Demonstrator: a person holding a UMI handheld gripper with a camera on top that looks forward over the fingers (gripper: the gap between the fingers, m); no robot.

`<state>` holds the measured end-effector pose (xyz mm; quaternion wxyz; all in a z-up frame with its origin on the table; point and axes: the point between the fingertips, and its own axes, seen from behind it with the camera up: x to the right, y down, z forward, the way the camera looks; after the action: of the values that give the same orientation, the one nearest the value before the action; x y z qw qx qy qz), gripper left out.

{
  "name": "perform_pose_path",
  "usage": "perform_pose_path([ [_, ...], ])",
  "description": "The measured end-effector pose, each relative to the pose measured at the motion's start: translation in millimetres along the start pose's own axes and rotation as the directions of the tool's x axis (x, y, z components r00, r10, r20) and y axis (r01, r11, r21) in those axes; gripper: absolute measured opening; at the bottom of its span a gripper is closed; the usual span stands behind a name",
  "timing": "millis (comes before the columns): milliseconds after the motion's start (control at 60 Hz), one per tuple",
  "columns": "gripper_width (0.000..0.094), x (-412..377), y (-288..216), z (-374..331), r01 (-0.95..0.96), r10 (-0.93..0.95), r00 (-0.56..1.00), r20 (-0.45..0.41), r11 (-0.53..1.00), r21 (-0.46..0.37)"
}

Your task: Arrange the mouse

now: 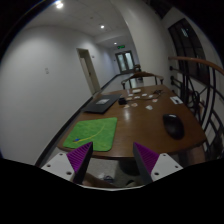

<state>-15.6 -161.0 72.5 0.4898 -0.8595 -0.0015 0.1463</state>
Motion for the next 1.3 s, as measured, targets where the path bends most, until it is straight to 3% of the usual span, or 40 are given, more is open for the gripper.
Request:
perform_pose_path([
  [200,0.0814,84,-13,8,0.016,-0.016,0.988,-0.154,1.0,-0.001],
  [350,0.0817,175,-29,23,0.043,-0.032,0.947,-0.32,0.999,0.028],
  [483,0.0811,240,-39,47,0.09,-0.084,0.904,-0.419,0.996,-0.005],
  [567,0.0828,263,-42,68,0.082,-0.081,0.9,-0.428,0.997,-0.014],
  [700,0.0773,282,-60,96,0.053,-0.037,0.908,-0.417,0.998,0.025],
  [783,0.0441,289,-66,110,0.013,0.005,0.914,-0.405,0.999,0.043],
  [950,0.0293,289,-72,110,0.066,-0.024,0.913,-0.408,0.994,0.088],
  [1033,0.0268,291,-73,106,0.082,-0.039,0.903,-0.428,0.993,0.082],
  [1150,0.0269,289,-98,74,0.167,-0.092,0.818,-0.568,0.983,0.081],
  [1300,0.027,159,-183,53,0.26,-0.125,0.886,-0.446,0.931,0.255],
])
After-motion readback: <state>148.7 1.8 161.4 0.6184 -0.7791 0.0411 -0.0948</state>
